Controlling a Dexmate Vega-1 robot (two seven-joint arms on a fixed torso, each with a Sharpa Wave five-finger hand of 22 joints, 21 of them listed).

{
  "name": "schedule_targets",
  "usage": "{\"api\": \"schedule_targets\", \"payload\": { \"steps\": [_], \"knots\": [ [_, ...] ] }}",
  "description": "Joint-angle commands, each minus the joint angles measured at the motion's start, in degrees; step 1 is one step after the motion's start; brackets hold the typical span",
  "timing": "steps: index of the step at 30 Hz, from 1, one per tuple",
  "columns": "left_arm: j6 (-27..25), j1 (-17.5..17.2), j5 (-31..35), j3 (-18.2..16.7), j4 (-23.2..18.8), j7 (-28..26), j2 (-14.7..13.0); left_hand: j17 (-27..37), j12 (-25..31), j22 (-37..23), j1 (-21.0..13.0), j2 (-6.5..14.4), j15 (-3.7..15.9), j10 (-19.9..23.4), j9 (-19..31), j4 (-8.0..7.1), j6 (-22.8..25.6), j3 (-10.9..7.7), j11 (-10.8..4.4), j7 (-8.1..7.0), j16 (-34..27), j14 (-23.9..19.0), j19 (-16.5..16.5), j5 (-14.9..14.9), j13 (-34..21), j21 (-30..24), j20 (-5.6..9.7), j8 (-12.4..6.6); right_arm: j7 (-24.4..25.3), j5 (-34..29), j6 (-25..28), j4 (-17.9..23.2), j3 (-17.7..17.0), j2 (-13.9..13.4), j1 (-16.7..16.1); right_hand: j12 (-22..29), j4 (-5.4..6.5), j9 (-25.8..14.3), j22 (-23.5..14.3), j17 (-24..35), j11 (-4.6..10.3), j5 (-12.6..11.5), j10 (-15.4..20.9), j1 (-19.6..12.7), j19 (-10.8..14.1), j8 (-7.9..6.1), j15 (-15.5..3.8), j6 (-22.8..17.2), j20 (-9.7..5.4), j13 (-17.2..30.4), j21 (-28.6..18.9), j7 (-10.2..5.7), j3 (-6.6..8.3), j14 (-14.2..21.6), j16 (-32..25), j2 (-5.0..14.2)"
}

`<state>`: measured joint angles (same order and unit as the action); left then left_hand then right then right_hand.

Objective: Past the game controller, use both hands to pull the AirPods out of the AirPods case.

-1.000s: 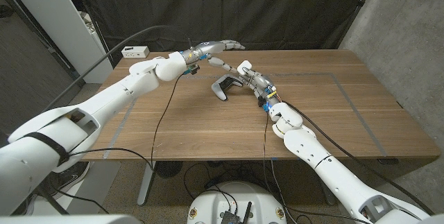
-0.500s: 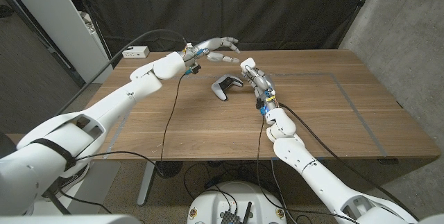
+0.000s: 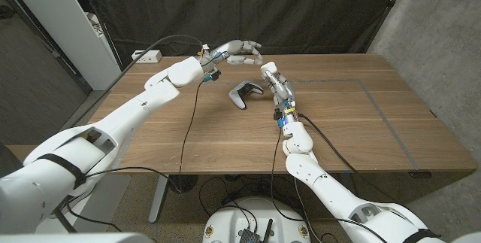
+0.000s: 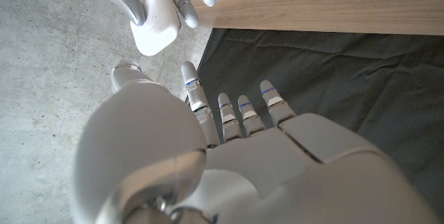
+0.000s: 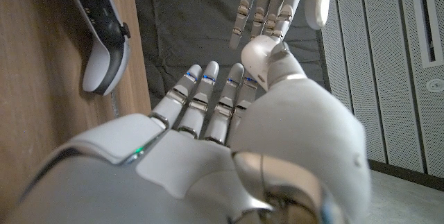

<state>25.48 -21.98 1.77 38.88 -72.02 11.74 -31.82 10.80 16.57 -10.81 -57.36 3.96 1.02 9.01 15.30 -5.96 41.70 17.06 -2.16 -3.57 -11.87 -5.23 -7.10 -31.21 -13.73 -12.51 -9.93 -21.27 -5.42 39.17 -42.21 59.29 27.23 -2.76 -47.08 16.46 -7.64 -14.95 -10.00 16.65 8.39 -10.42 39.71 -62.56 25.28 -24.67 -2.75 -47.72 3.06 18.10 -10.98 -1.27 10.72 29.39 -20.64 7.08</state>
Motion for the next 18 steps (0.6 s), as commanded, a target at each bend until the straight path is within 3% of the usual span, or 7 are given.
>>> {"api": "schedule_targets", "payload": {
  "steps": [1,5,10,18],
  "knots": [
    [1.39,1.73,-1.71,0.78,2.86,3.54,1.06,0.12,0.43,-0.27,-1.65,0.29,-0.03,0.27,0.3,0.83,0.9,-0.04,-0.6,-1.0,-0.25,-0.64,-0.35,-0.55,-0.29,-0.35,-0.25,-0.44,-5.44,1.5,-3.56,-5.4,-0.43,2.54,2.13,-0.04,-0.1,-11.14,-0.2,0.48,0.48,-0.68,0.26,-0.28,-0.5,-3.08,-10.12,-6.99,0.11,0.35,-0.05,-7.15,-0.4,-0.58,-0.23,-0.25],
    [2.43,2.84,-2.29,1.29,4.51,5.51,1.39,0.15,0.28,-0.3,-2.45,0.5,0.07,0.05,0.42,1.13,2.16,-0.01,-1.11,-2.45,-0.16,-0.69,-0.34,-0.45,-0.28,-0.33,-0.22,-0.76,-5.68,1.5,-3.49,-5.9,-0.58,2.8,2.6,-0.08,-0.07,-11.0,-0.21,0.71,0.76,-0.77,0.01,-0.33,-0.74,-2.98,-10.18,-6.93,-0.05,0.51,-0.05,-7.25,-0.61,-0.81,-0.32,-0.23],
    [3.34,4.36,-2.72,1.96,6.53,7.86,1.81,0.17,0.15,-0.33,-3.01,0.52,0.08,-0.16,0.46,1.35,3.42,0.13,-1.52,-3.08,-0.04,-0.54,-0.69,-0.35,-0.28,-0.45,-0.19,-1.06,-5.89,1.4,-3.22,-6.11,-0.71,2.83,3.05,-0.01,-0.08,-10.9,-0.21,0.87,0.77,-0.85,0.08,-0.4,-0.75,-2.94,-10.21,-6.97,0.0,0.64,-0.11,-7.35,-0.75,-0.98,-0.38,-0.22],
    [3.08,5.21,-2.05,2.42,7.78,8.14,2.09,0.2,0.04,-0.39,-4.04,0.72,0.1,-0.29,0.54,1.75,4.76,0.19,-1.38,-2.28,0.13,-0.29,-0.93,-0.26,-0.31,-0.54,0.04,-1.3,-6.12,1.17,-2.38,-5.89,-0.68,2.52,3.51,0.02,-0.07,-10.69,-0.22,1.19,0.84,-0.98,-0.01,-0.55,-0.88,-2.82,-10.29,-6.95,-0.04,0.89,-0.2,-7.33,-1.03,-1.21,-0.53,-0.14]
  ]
}}
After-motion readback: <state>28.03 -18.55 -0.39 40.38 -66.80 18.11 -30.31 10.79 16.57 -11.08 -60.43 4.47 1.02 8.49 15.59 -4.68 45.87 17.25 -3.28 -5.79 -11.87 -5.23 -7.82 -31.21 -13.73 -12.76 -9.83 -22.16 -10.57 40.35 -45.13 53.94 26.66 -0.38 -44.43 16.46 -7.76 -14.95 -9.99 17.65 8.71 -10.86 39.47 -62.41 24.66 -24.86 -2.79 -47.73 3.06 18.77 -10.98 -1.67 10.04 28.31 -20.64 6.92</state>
